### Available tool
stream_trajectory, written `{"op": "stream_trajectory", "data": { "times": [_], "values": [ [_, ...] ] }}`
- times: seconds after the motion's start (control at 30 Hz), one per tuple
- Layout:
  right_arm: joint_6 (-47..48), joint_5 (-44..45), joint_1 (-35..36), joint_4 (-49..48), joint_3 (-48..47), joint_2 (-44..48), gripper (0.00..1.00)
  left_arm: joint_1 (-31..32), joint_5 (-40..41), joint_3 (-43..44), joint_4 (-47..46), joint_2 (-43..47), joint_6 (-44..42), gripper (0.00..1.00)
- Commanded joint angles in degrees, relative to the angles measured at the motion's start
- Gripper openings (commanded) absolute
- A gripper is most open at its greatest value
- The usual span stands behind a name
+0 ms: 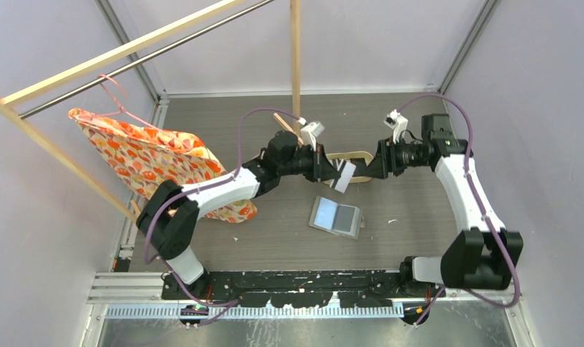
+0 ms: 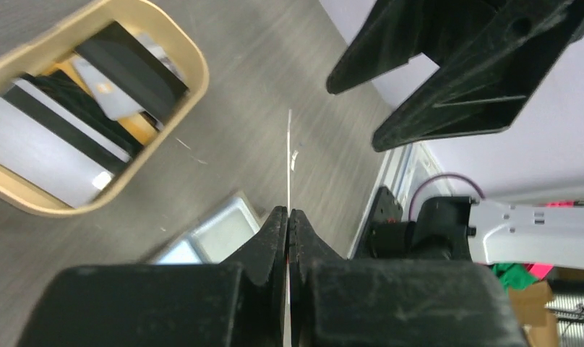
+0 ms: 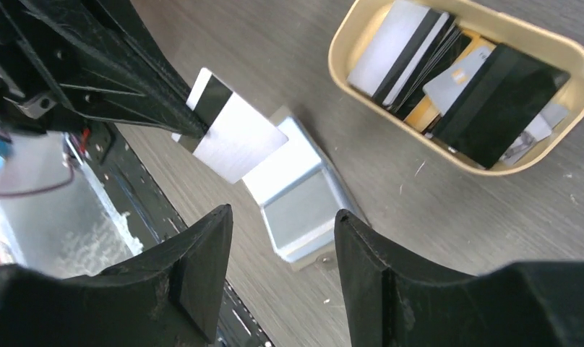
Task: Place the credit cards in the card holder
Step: Insert the credit card into the card holder.
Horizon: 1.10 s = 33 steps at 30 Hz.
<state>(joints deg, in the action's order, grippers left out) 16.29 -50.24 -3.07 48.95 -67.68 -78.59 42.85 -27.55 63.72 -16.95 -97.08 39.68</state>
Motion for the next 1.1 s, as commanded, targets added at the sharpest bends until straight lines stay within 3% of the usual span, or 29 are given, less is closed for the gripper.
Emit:
{"op": "stream_trajectory", "data": {
  "times": [0.0, 0.1, 0.27, 0.47, 0.77, 1.07],
  "values": [
    [9.6, -0.7, 0.1, 1.0, 7.9, 9.4, 0.57, 5.0, 4.2, -3.2, 9.8, 7.7, -9.6, 0.00],
    [15.2, -3.2, 1.4, 1.4, 13.4, 12.6, 0.47, 7.0, 6.2, -8.2, 8.5, 10.9, -8.0, 0.00],
    [22.3, 2.6, 8.9, 3.5, 15.9, 10.3, 0.30, 8.1, 7.1, -18.3, -1.0, 12.6, -1.9, 0.00],
    [28.1, 12.7, 19.6, 0.6, 18.6, 3.9, 0.22, 8.5, 6.8, -21.2, -4.8, 9.8, -1.2, 0.00],
    [24.5, 21.6, 24.9, -5.4, 18.4, -2.6, 0.18, 8.4, 8.6, -21.8, -10.4, 5.9, 0.8, 0.00],
    [23.7, 26.6, 25.5, -6.7, 18.8, -5.0, 0.18, 6.4, 9.7, -22.9, -16.2, 1.4, 6.6, 0.00]
  ]
}}
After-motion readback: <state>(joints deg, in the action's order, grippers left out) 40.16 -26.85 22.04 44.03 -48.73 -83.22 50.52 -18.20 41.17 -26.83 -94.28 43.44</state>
